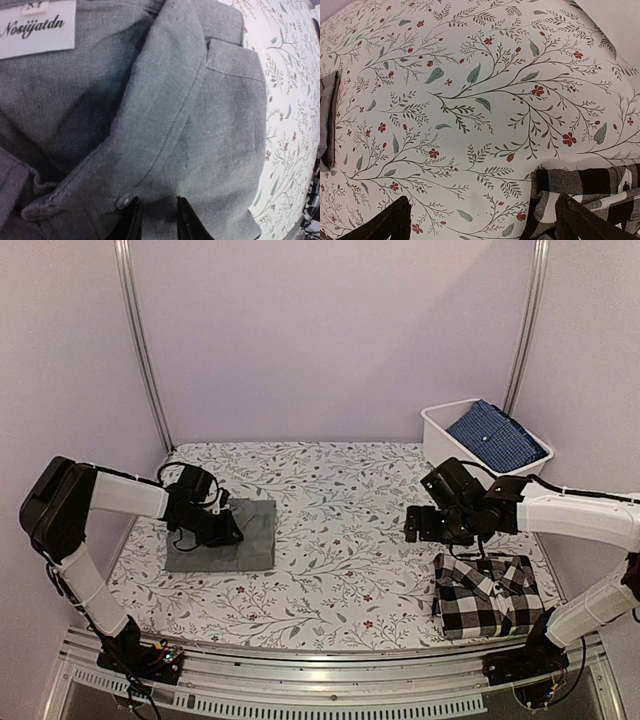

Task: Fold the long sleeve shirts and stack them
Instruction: Move the square-folded shirt to the corner of the board.

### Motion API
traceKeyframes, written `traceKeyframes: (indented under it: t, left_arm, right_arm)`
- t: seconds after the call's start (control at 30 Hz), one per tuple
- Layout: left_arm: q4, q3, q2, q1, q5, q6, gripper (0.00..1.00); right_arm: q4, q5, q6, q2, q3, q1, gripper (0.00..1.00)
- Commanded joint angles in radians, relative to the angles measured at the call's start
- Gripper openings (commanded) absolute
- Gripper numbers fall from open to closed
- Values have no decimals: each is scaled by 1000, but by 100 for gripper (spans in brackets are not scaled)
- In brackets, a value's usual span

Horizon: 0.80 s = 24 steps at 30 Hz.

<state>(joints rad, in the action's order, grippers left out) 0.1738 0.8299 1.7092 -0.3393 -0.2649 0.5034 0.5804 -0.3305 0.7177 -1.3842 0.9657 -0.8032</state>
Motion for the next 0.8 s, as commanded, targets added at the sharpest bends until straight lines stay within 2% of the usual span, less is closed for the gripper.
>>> traceKeyframes:
  t: [0.0, 0.27, 0.37, 0.43, 0.57, 0.73, 0.77]
  left_arm:
    - [130, -31, -8, 45, 24, -35, 24]
    - [203, -28, -38, 47, 66, -23, 25]
    - [210, -17, -81, 44, 60, -9, 30]
    - [219, 0, -112, 40, 58, 0, 36]
    - [223, 45, -200, -4, 80, 7, 56]
    - [225, 97, -309, -87, 139, 19, 63]
    - [226, 103, -328, -105, 151, 20, 93]
  right_arm:
    - [29, -4, 12, 43, -31, 20, 99]
    - [41, -12, 57, 78, -96, 44, 99]
    - [33, -13, 68, 95, -115, 44, 99]
    - [35, -11, 65, 100, -115, 44, 99]
    - [49, 7, 70, 85, -104, 44, 96]
    - [55, 11, 93, 59, -113, 44, 88]
    - [56, 9, 98, 59, -116, 44, 87]
